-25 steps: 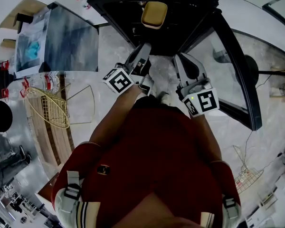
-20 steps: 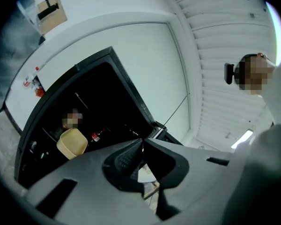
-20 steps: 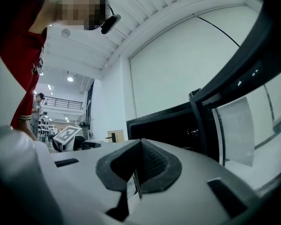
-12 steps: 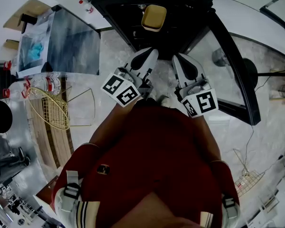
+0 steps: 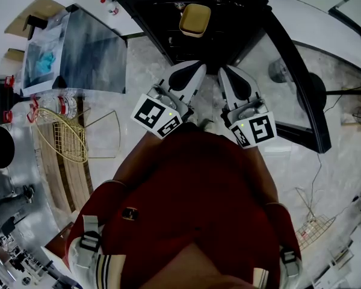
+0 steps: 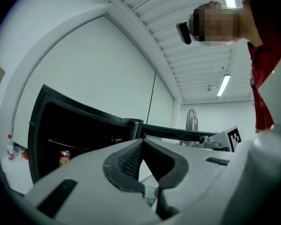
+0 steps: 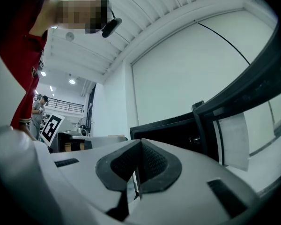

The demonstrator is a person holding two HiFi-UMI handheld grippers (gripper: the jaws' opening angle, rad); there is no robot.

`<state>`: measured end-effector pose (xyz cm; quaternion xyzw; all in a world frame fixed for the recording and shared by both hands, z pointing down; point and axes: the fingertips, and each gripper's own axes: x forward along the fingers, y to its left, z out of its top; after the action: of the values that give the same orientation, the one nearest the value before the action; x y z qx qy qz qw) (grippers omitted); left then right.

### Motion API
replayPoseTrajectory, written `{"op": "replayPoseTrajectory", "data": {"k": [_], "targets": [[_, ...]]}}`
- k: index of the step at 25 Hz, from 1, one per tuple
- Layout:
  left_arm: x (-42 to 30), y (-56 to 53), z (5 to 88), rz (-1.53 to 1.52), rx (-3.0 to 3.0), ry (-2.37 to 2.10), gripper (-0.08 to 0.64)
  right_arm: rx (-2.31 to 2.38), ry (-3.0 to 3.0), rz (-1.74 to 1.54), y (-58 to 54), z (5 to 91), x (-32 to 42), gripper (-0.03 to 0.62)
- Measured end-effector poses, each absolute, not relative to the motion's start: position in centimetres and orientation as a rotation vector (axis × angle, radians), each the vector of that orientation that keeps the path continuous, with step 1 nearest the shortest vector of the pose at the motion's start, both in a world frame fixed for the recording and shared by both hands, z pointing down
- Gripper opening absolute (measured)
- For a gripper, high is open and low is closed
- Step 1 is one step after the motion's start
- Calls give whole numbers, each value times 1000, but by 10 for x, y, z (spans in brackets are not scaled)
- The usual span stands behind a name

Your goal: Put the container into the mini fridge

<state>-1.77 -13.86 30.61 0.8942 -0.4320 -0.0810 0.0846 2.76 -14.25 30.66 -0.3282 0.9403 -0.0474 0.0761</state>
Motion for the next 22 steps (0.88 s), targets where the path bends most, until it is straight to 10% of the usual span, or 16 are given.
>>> {"op": "replayPoseTrajectory", "data": {"k": [22], "targets": [[-22,-123,305,-252,2663,-1340,8,-959,2842,-98,-126,305,25,-3]]}}
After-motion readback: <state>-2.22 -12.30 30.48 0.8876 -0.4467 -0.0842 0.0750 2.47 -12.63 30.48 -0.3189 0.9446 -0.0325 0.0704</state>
